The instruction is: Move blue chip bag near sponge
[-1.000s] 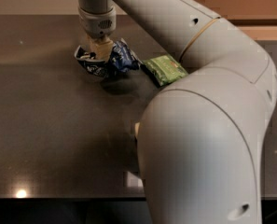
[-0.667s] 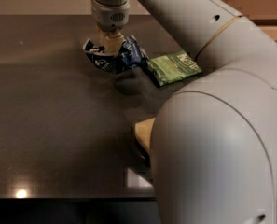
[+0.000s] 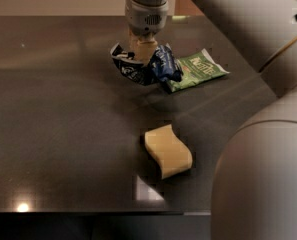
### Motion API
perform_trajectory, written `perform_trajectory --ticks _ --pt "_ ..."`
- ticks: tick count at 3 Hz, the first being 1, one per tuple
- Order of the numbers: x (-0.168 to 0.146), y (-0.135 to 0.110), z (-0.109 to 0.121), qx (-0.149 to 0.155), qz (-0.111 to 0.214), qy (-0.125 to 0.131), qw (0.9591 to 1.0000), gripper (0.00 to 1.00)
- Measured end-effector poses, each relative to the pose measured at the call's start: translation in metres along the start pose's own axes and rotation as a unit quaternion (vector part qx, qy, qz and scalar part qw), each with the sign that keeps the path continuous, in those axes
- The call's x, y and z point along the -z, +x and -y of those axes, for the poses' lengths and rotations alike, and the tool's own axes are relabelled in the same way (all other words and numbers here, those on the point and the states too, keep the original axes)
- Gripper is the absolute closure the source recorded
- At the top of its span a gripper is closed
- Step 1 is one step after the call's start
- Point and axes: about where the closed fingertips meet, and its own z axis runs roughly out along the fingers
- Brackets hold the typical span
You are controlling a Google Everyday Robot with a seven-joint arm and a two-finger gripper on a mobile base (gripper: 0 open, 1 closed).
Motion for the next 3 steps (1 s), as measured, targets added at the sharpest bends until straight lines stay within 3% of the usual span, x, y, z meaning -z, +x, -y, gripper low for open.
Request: perform_trajectory --ticks 2,3 --pt "-0.003 0.022 -0.048 -0.082 -0.014 -0.028 0.9962 1.00" --pt "-0.001 0.018 -0.069 -0.108 -0.015 -0.040 0.9932 0.82"
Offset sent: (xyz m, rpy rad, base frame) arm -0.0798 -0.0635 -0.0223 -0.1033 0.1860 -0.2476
